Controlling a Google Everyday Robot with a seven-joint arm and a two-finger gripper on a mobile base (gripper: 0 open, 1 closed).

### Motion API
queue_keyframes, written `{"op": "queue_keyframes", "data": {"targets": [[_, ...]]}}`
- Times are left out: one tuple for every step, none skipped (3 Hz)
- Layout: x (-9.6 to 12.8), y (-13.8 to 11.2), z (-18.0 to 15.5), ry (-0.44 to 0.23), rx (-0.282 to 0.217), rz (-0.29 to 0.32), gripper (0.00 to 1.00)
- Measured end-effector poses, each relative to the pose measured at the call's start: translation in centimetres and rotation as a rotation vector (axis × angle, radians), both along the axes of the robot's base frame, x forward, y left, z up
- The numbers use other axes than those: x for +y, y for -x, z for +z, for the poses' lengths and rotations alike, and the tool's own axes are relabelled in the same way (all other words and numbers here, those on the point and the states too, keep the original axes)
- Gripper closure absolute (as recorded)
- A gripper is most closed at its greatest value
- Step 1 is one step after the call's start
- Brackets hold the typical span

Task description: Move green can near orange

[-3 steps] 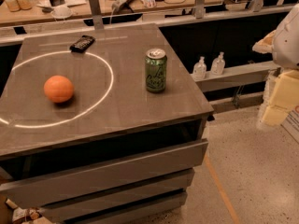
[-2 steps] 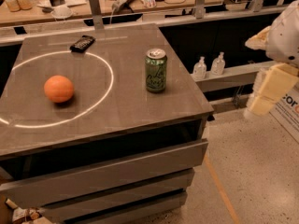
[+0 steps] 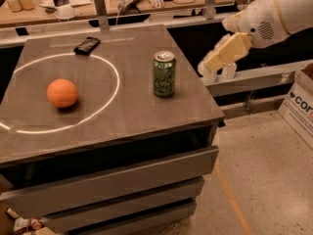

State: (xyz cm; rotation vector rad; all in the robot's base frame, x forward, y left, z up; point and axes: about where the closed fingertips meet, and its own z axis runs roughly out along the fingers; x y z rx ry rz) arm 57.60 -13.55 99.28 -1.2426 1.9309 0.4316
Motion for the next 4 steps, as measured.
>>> {"op": "queue_keyframes", "data": {"targets": [[3.3, -3.5, 1.2, -0.122, 0.009, -0.048, 0.00], [3.4, -3.3, 1.3, -0.121, 0.010, -0.046, 0.00], [3.0, -2.5, -0.4, -0.107, 0.032, 0.005, 0.00], [3.1, -2.3, -3.0, -0.104, 0.058, 0.090, 0.00]]}}
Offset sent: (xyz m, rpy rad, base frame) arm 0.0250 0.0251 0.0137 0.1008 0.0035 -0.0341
